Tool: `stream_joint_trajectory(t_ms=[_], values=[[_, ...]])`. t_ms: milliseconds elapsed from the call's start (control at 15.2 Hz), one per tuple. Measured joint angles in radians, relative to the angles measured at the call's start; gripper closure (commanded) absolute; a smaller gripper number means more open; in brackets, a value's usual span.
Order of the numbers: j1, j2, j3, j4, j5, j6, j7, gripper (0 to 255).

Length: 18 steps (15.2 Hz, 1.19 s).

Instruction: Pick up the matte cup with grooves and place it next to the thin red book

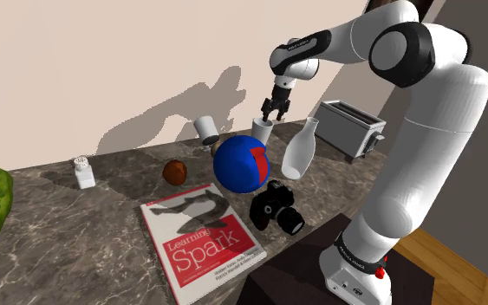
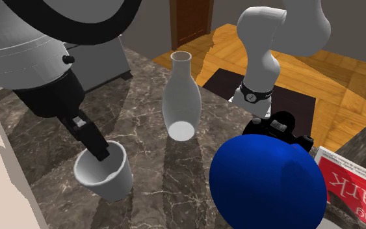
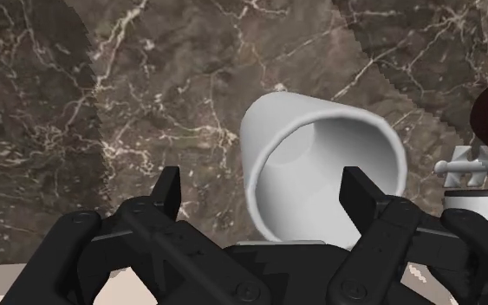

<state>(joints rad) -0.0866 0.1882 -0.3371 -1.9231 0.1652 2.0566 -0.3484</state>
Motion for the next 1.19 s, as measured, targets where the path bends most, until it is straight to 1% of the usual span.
stream_joint_trajectory(t_ms=[462, 858, 924, 1188], values=[[-0.005, 0.054, 0.006, -0.027, 0.027, 0.075, -0.021, 0], [-0.005, 0.06, 0.008, -0.03, 0.03, 0.083, -0.022, 0], [-0.005, 0.06, 0.008, -0.03, 0.03, 0.083, -0.022, 255], [-0.005, 0.06, 0.008, -0.029, 0.03, 0.083, -0.022, 255]])
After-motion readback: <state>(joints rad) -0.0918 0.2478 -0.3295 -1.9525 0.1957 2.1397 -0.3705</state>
